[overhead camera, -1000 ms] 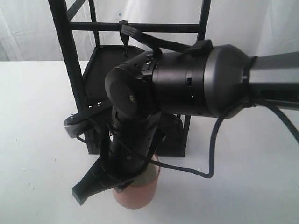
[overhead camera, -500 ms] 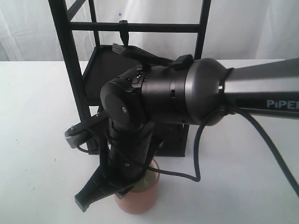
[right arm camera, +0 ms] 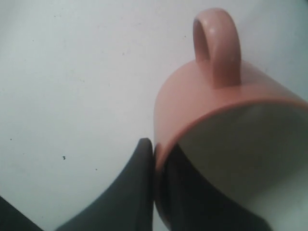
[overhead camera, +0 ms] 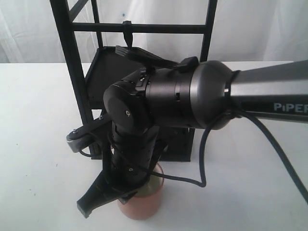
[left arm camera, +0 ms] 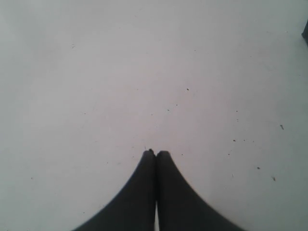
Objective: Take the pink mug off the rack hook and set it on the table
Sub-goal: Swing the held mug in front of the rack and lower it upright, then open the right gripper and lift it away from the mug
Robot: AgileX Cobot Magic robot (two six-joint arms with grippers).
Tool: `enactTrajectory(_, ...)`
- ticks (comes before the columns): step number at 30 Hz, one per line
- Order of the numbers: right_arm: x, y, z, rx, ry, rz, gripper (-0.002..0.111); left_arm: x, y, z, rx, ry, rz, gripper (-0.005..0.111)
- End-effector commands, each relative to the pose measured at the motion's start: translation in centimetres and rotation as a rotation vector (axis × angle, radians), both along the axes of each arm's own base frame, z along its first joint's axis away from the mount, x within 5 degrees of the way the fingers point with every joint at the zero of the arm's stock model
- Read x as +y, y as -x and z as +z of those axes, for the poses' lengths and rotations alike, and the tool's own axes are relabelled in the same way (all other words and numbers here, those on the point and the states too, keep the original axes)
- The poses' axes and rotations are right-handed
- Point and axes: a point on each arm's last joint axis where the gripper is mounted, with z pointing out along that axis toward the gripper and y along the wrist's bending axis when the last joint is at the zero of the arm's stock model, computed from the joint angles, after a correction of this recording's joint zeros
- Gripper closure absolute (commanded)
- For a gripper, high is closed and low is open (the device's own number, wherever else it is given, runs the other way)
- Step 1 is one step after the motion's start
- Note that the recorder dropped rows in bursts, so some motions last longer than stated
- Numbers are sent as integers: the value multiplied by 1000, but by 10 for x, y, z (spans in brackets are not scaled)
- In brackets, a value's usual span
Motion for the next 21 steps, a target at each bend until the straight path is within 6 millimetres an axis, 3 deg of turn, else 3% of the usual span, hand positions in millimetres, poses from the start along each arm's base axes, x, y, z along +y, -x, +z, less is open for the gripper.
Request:
enactTrajectory(1, -2, -2, 2, -12, 6, 11, 107, 0, 0, 0, -2, -7, -2, 107)
enactTrajectory(9, -2, -2, 2, -10, 8, 11, 90, 0, 0, 0, -2, -7, -2, 107)
enactTrajectory(18, -3, -2, 2, -12, 9, 13, 83, 0, 0, 0, -2, -7, -2, 107)
enactTrajectory(21, -5, 0, 10, -21, -7, 12, 83, 0, 0, 0, -2, -7, -2, 107)
